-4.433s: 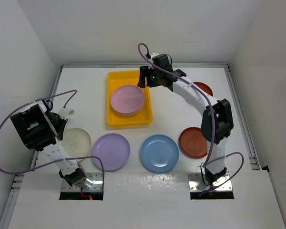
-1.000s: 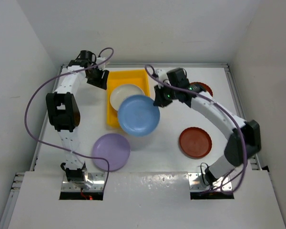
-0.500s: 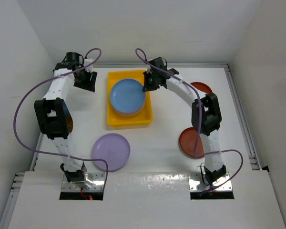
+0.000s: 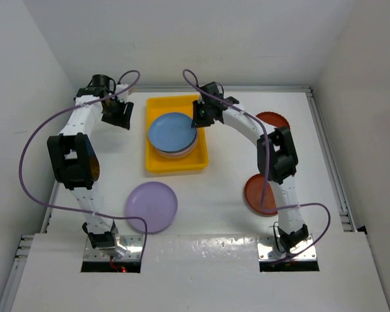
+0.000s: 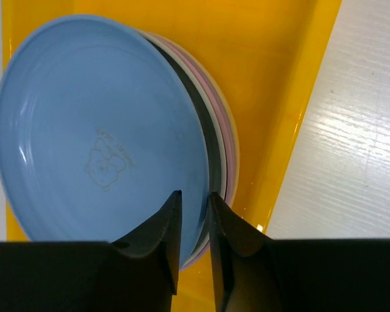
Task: Place the plates into the plastic bin on the countertop
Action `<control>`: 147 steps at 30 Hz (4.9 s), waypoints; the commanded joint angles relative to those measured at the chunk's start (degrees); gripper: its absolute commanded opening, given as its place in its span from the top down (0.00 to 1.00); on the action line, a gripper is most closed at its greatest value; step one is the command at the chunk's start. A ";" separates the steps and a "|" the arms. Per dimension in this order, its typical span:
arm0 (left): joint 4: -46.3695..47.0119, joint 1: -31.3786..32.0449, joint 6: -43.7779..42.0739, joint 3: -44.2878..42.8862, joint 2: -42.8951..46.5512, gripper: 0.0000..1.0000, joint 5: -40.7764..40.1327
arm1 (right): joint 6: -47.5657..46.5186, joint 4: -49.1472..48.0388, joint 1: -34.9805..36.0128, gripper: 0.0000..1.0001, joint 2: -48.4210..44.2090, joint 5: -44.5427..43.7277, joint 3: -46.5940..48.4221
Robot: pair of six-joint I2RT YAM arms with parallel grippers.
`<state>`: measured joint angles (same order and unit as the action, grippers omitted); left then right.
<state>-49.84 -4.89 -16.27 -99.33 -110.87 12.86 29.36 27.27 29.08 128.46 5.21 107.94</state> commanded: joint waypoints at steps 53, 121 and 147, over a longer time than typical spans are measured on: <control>4.33 13.59 -23.10 56.45 40.46 1.00 5.58 | 0.25 -0.55 -5.34 0.33 -54.11 -9.27 -48.96; 5.37 6.12 3.09 -8.78 -1.81 0.59 12.27 | 1.49 0.69 -41.04 0.84 -44.17 -10.58 -74.19; 4.32 -5.83 3.18 1.59 6.28 0.58 5.07 | 5.87 0.59 -13.80 1.00 -33.24 -5.39 -14.48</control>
<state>-45.69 -9.47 -13.45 -98.89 -109.10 18.76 32.77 29.69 12.16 85.52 -2.85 85.80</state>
